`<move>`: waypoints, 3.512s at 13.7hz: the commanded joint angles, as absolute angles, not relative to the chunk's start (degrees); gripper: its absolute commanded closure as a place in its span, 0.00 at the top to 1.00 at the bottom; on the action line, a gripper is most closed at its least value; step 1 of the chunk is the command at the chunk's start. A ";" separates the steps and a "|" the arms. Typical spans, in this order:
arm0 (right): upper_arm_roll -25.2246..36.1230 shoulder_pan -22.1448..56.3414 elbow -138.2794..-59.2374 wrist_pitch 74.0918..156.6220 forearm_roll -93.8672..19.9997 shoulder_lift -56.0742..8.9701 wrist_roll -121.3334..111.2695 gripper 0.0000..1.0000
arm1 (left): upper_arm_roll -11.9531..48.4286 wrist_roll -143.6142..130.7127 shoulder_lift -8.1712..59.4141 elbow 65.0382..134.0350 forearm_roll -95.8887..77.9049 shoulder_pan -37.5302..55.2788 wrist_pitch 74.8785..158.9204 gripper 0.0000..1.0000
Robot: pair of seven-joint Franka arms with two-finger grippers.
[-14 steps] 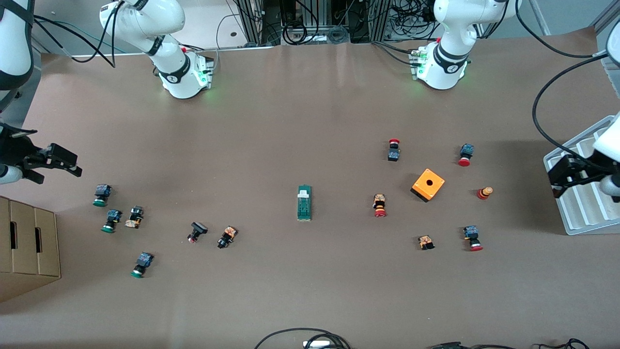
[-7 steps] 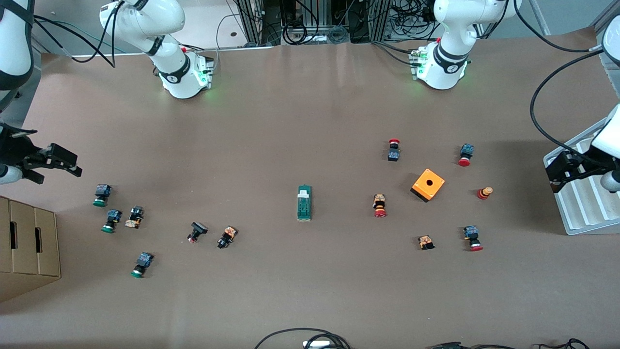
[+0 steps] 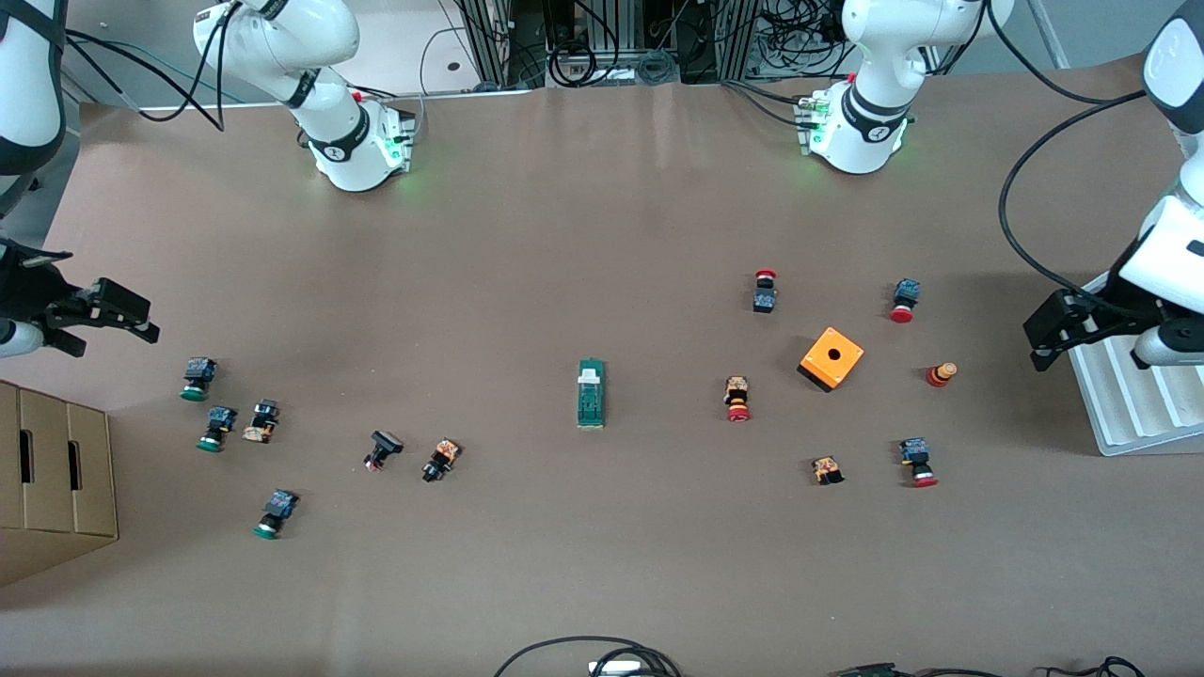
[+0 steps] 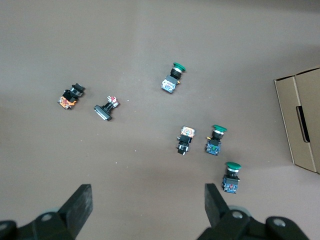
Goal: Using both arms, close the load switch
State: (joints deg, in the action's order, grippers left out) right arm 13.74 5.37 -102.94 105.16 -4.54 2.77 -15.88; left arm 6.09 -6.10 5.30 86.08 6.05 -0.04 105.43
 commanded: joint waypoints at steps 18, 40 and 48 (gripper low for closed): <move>13.18 5.27 -100.81 105.56 -3.34 -1.49 -15.99 1.00 | 10.54 -64.13 4.13 87.79 33.38 37.33 106.26 1.00; 12.66 17.57 -98.00 106.43 -4.04 -8.26 -4.66 1.00 | 12.83 -129.79 32.15 97.21 77.23 61.08 106.00 1.00; 12.65 22.40 -95.19 110.56 -6.40 -14.85 -3.87 1.00 | 12.83 -137.28 42.09 96.77 88.23 61.79 104.59 1.00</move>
